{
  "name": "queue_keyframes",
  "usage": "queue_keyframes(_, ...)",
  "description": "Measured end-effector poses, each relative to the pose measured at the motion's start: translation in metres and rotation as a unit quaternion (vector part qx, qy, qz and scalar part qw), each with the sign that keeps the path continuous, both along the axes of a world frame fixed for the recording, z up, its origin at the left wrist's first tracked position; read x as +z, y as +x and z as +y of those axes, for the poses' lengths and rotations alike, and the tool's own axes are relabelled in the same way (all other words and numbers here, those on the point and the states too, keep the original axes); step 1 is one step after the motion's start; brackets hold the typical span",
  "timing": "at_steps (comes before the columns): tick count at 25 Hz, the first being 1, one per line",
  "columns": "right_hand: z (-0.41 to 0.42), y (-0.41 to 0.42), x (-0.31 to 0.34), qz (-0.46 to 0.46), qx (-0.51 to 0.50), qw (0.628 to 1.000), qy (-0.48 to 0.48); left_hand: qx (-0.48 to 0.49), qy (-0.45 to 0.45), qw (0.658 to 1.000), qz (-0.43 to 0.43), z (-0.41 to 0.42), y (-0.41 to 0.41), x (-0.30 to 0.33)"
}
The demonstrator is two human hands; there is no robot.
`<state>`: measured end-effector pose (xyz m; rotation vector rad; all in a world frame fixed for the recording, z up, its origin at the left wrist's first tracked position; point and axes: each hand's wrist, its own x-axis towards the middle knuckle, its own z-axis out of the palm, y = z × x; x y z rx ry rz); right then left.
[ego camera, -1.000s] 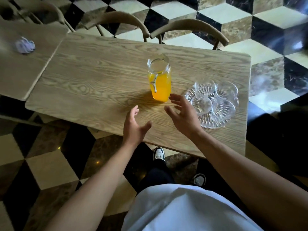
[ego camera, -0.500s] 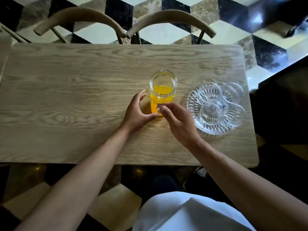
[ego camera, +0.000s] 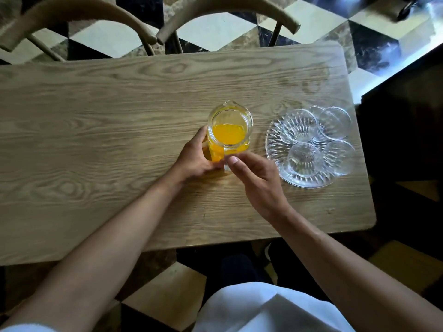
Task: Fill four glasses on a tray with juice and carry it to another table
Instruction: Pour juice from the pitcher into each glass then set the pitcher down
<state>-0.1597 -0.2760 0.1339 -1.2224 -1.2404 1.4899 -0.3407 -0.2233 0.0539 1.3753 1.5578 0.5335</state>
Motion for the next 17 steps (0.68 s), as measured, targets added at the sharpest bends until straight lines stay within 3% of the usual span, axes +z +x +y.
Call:
queue_keyframes(6, -0.004, -0.005, -0.004, -0.068, -0.037, 0.996, 0.035, -0.006, -0.002, 1.000, 0.017, 0.009, 0.003, 0.007)
queue_keyframes(17, -0.021, 0.020, 0.014, -0.050, -0.039, 0.998, 0.019, 0.091, 0.029, 0.995, 0.029, -0.051, 0.038, 0.020)
